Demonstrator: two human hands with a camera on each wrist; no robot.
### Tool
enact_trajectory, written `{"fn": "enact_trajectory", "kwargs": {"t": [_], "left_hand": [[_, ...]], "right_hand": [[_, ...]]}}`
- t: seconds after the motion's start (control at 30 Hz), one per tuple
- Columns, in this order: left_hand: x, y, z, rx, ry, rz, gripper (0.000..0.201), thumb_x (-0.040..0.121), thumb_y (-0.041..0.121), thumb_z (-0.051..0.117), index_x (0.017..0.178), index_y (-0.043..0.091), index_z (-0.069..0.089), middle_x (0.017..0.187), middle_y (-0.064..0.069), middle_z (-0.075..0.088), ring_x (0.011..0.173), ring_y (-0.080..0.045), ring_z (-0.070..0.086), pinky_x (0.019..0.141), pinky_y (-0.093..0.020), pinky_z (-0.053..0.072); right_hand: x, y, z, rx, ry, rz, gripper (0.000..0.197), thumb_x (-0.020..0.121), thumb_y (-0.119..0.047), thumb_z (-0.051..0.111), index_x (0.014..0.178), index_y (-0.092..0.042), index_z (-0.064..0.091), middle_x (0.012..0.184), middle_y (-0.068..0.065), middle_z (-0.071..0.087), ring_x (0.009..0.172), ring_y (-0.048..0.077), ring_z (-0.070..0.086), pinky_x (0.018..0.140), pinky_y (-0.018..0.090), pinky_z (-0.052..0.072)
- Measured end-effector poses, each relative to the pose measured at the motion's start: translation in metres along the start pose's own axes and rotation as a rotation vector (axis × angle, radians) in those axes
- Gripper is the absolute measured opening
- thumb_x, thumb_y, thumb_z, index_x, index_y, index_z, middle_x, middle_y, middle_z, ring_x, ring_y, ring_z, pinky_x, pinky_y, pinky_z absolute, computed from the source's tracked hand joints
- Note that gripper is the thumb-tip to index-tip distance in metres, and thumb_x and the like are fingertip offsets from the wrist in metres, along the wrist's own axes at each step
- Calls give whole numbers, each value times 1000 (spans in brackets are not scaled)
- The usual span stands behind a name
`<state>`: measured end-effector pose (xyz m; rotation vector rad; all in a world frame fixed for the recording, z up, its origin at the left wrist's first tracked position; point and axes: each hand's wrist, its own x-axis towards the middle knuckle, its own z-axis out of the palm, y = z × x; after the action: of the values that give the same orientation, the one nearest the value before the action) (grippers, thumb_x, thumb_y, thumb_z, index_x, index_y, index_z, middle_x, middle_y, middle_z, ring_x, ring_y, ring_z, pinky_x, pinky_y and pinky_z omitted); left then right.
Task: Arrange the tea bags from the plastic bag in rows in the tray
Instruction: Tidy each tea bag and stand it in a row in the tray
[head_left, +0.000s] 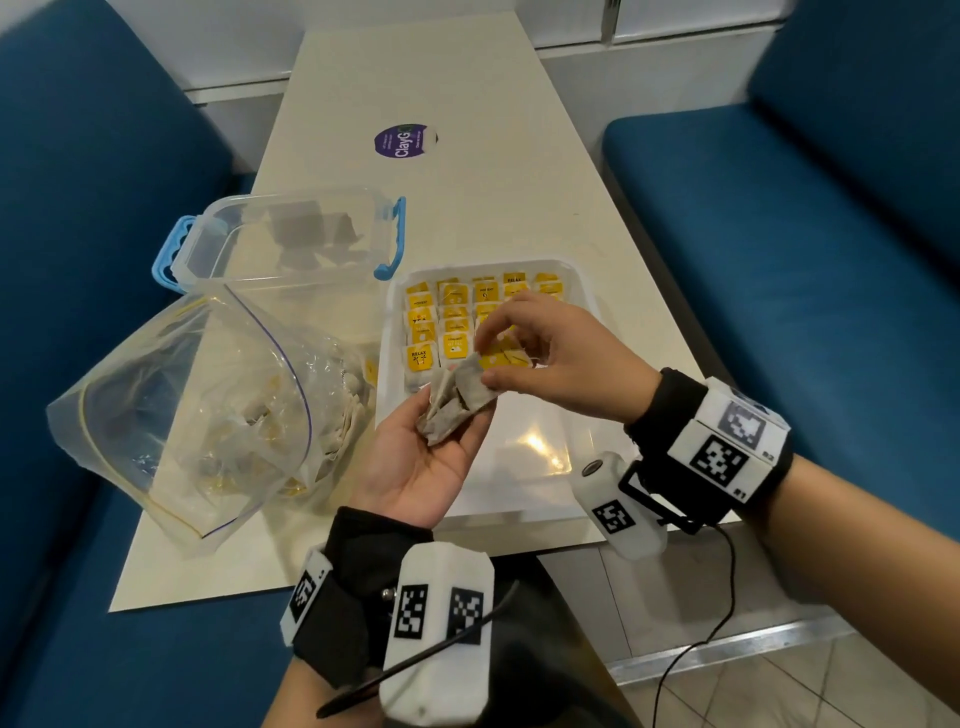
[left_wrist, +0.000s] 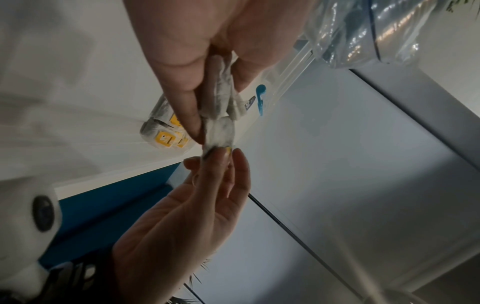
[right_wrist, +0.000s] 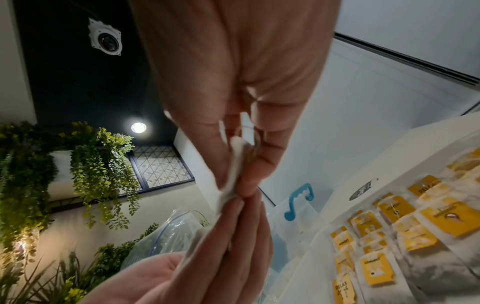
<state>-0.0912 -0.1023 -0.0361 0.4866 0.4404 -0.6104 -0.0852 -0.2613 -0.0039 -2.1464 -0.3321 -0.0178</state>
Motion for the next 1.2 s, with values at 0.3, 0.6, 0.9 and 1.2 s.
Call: {"fn": "enact_trajectory", "kwargs": {"t": [0.3,0.6,0.9,1.2], "left_hand": [[3,-1,-3,-68,5,24,36,101,19,34,122,-3,54,99,-22,68,81,-30,71,75,-40,57],[1,-5,-3,-76,20,-2,38,101,17,33,96,-7,62,89,-20,69,79,-30,71,77,-40,54],[0,-2,-10,-84,28,3,33,99,16,35,104,-5,60,93,-19,69,81,-29,71,76,-36,56],[-2,-1,-14,-86,44,10,33,101,17,34,103,-3,60,89,-17,70,79,-27,71,73,-35,58]], "right_hand": [[7,2,-1,337,199,286,33,68,4,76,76,-16,50,94,19,56,78,43,65,67,44,57],[11,3,-8,175,263,282,18,77,-2,71,88,-5,57,67,9,62,44,4,61,30,21,40],[27,-1,-37,11,99,253,15,80,-10,70,91,-1,69,66,1,60,41,4,47,39,8,37],[26,3,-40,-56,-19,249,4,92,-14,55,88,-12,56,71,2,61,37,9,46,37,20,41]]}}
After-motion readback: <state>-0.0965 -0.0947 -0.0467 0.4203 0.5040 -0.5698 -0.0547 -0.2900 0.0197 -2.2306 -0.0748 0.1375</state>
